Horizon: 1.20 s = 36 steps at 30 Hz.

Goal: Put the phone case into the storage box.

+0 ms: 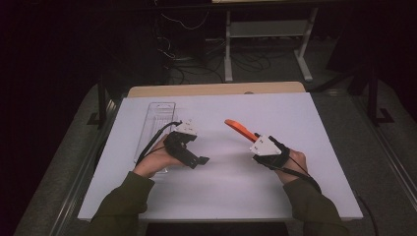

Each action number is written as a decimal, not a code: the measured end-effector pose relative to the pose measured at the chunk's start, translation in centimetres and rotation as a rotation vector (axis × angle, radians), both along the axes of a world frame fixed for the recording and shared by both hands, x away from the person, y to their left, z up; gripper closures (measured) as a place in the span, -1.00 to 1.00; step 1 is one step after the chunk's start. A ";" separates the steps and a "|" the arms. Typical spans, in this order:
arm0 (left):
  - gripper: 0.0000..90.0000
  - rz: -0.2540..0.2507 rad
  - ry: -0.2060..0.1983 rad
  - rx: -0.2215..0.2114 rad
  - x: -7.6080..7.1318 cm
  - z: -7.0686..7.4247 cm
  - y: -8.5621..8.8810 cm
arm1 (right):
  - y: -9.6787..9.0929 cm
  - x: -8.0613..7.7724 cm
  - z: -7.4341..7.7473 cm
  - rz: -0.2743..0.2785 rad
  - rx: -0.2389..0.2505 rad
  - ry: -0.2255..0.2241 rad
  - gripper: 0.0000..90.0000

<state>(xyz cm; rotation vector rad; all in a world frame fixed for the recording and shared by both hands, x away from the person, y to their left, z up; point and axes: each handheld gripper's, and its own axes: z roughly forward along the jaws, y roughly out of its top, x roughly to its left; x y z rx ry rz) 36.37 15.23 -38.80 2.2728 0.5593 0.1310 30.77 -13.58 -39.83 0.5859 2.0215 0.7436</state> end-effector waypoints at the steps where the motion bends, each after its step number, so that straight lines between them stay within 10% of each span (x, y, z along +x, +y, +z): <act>1: -0.99 -0.001 -0.001 -0.001 0.0 0.0 0.0 | 0.0 0.1 0.0 0.001 0.002 0.002 0.80; 36: -1.00 0.029 0.001 0.010 0.4 0.3 0.7 | -1.0 1.2 -0.4 -0.075 0.324 0.207 0.80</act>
